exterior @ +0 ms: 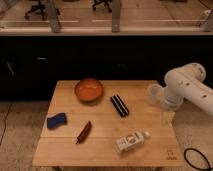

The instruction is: Pick up the ceramic bowl

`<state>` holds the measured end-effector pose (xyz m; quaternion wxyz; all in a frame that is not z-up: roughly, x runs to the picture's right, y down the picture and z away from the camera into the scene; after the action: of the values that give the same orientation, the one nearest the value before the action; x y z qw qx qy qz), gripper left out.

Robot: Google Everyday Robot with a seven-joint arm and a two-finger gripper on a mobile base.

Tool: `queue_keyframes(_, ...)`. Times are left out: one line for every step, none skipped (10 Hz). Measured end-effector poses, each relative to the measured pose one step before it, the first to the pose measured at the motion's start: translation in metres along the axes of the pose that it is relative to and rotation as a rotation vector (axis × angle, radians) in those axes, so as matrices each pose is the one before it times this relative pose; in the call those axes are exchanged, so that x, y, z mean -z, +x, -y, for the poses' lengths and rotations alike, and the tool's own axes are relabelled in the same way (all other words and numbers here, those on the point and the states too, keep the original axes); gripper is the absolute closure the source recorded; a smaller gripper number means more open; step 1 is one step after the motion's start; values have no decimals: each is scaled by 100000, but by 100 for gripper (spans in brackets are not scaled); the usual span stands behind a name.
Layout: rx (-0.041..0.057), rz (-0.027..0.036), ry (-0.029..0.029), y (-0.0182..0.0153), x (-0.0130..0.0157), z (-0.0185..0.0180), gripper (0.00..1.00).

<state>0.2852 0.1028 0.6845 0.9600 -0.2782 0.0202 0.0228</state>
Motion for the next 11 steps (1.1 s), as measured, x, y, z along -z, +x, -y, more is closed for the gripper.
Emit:
queue_keyframes(34, -5, 4, -24, -2, 2, 20)
queue_keyframes(1319, -318, 782, -492, 118, 395, 20)
queue_keyframes(1346, 383, 273, -859, 0, 362, 20)
queue_keyframes(2038, 300, 691, -1866, 60, 686, 20)
queue_keyframes(1758, 124, 466, -1756, 29, 549, 20)
queue_keyframes(2490, 305, 679, -2012, 41, 817, 20)
queue_keyframes(1513, 45, 290, -913, -111, 471, 20)
queue_keyframes(997, -44, 191, -465, -21, 294, 20)
queue_keyframes(1198, -236, 139, -284, -49, 313, 20)
queue_keyframes(1566, 100, 390, -425, -13, 360, 20)
queue_keyframes(2257, -214, 257, -944, -28, 420, 20)
